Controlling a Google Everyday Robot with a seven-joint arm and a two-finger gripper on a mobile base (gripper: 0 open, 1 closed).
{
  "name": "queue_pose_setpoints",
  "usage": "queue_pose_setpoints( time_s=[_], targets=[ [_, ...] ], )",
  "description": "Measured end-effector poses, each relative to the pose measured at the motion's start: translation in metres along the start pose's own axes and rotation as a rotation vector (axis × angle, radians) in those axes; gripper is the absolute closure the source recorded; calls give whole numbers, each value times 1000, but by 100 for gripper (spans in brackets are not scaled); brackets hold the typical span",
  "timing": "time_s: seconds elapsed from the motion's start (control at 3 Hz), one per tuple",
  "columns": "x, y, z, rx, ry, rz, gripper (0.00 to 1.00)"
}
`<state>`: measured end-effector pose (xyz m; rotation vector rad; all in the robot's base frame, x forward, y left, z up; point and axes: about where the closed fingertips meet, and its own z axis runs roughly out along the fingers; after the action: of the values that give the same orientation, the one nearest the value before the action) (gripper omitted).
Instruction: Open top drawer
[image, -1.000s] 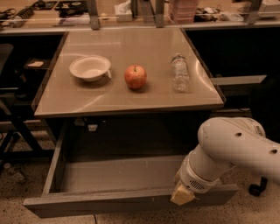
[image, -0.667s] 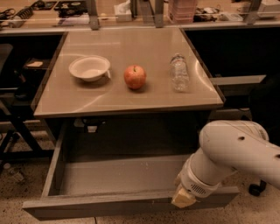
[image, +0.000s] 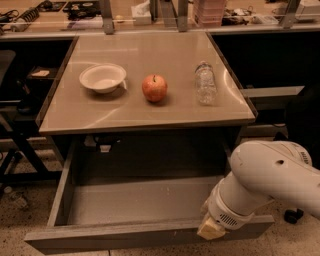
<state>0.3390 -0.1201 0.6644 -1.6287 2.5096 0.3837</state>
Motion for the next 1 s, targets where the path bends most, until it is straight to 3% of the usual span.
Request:
queue_pose_setpoints(
  time_s=[1.0],
  targets=[
    [0,0,0,0,0,0,11]
  ],
)
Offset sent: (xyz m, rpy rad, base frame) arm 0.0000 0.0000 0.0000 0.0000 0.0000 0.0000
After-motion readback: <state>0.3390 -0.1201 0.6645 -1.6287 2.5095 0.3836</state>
